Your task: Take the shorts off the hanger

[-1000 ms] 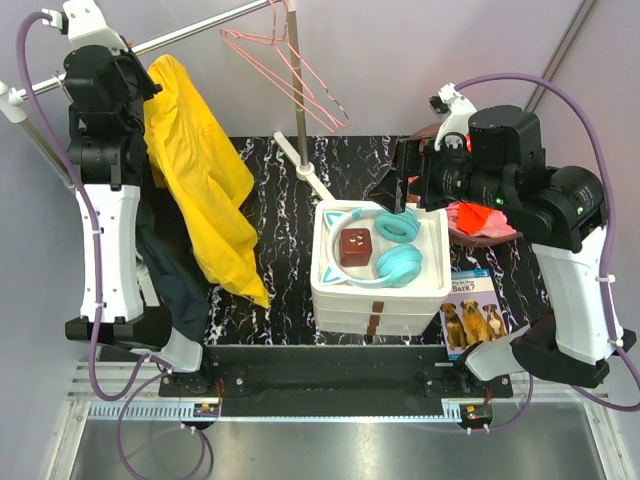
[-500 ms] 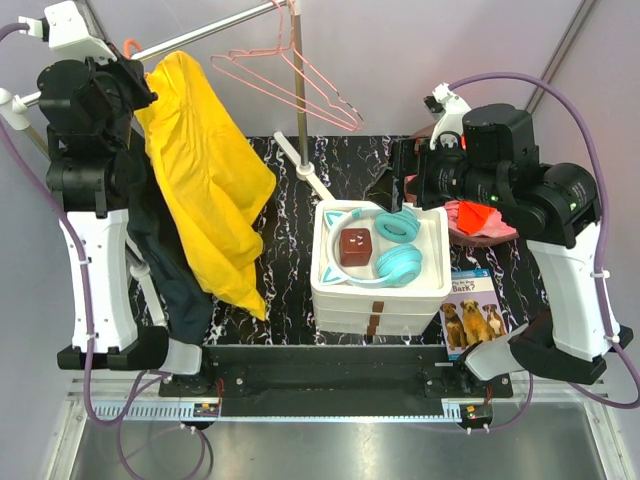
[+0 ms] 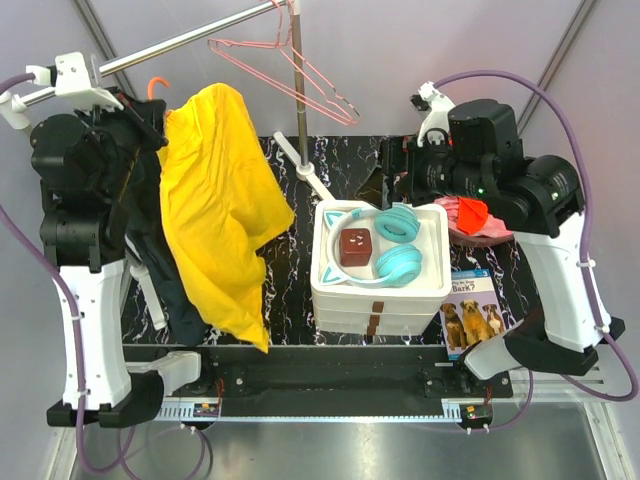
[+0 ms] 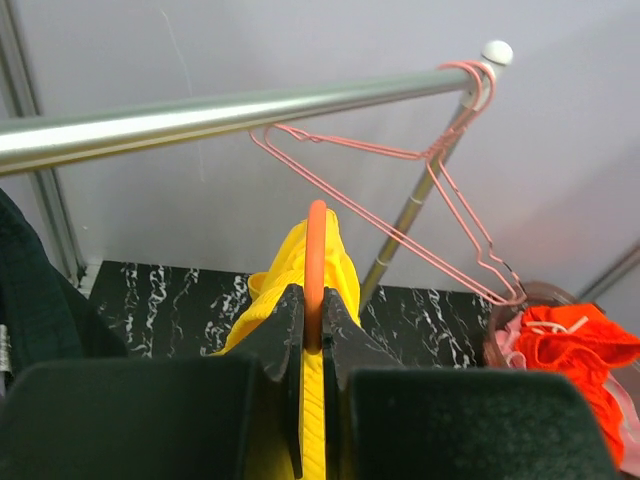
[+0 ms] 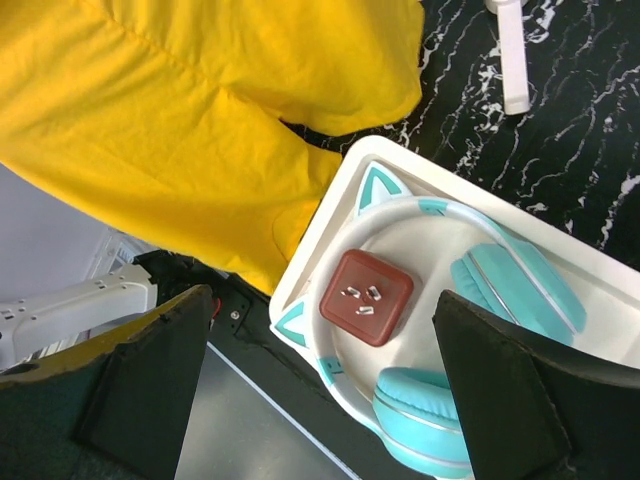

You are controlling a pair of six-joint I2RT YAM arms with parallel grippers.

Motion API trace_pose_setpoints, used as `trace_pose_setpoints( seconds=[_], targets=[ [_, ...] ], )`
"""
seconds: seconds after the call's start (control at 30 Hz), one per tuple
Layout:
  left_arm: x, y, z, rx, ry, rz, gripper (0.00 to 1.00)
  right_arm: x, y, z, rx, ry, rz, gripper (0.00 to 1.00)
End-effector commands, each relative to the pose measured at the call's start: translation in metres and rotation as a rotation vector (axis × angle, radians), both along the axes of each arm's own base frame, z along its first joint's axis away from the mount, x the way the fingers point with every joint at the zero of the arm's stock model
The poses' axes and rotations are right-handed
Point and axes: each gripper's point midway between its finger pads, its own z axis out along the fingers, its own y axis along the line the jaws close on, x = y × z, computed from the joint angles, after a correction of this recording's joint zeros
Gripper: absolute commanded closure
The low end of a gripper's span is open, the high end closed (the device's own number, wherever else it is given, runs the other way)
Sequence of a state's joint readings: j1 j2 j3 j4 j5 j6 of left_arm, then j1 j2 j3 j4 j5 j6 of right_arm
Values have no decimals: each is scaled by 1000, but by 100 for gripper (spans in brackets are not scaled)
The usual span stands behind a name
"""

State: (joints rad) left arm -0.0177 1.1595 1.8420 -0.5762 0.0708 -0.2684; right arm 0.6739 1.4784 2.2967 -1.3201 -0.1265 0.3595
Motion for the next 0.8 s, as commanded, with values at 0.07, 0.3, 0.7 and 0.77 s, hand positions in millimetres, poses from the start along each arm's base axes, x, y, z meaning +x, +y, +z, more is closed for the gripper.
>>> trace_pose_setpoints(
  seconds=[0.07, 0.3, 0.7, 0.77],
  targets=[
    [-49, -26, 38, -104, -206, -152, 100, 11, 38, 21, 120, -38, 106, 0],
    [-70, -41, 31, -220, -250, -250, 100, 45, 92, 39, 282, -42, 172, 0],
    [-75, -48, -10, -262, -146, -285, 100, 69, 211, 47, 466, -25, 256, 0],
    [-78, -53, -9, -250, -135, -309, 100, 68, 219, 41, 472, 0, 251, 0]
  ],
)
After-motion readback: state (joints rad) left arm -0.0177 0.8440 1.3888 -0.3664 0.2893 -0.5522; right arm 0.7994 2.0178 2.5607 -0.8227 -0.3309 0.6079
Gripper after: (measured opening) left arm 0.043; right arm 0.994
